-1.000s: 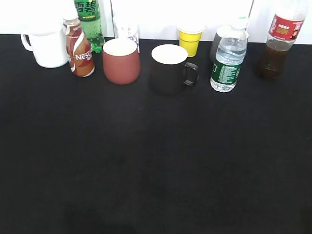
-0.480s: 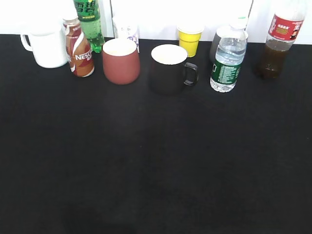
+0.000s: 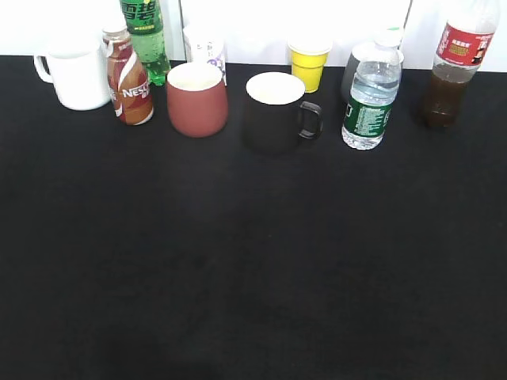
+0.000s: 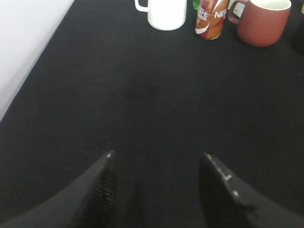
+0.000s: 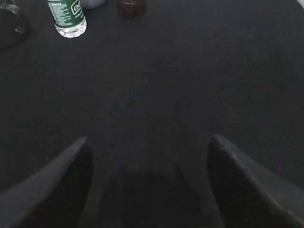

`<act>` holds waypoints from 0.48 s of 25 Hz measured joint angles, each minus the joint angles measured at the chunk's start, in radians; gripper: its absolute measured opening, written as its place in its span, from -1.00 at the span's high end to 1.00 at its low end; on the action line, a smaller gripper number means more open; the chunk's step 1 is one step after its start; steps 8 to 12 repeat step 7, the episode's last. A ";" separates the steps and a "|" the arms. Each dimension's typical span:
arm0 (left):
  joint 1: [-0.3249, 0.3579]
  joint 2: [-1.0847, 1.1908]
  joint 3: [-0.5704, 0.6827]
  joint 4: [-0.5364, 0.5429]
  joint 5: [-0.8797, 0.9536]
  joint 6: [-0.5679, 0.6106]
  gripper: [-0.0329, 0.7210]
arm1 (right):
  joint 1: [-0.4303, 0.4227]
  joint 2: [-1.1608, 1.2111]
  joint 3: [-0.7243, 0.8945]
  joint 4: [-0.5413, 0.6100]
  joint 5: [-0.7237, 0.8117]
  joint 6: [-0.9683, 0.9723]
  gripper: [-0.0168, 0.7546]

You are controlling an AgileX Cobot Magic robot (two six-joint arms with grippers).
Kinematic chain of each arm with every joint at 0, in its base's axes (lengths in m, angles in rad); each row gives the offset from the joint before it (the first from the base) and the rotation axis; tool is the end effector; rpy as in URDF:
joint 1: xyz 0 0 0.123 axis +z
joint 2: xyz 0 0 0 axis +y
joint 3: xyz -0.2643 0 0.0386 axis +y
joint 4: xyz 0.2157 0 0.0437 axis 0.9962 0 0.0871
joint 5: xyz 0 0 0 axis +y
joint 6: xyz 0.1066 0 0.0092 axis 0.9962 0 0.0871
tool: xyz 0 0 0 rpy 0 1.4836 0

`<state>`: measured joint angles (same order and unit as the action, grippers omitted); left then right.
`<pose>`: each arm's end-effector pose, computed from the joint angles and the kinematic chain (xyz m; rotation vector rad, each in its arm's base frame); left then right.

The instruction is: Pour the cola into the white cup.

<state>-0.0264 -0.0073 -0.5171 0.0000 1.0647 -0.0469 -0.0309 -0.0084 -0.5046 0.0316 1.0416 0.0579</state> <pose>-0.0036 0.0001 0.2586 -0.0207 2.0241 -0.0464 -0.0014 0.0030 0.2575 0.0880 2.0103 0.0548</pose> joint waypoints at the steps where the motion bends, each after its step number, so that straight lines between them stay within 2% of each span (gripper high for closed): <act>1: 0.000 0.000 0.000 0.000 0.000 0.000 -0.21 | 0.000 0.000 0.000 0.000 0.000 0.000 -0.53; 12: 0.000 0.000 0.000 0.000 0.000 0.000 -0.21 | 0.000 0.000 0.000 0.000 0.000 -0.001 -0.53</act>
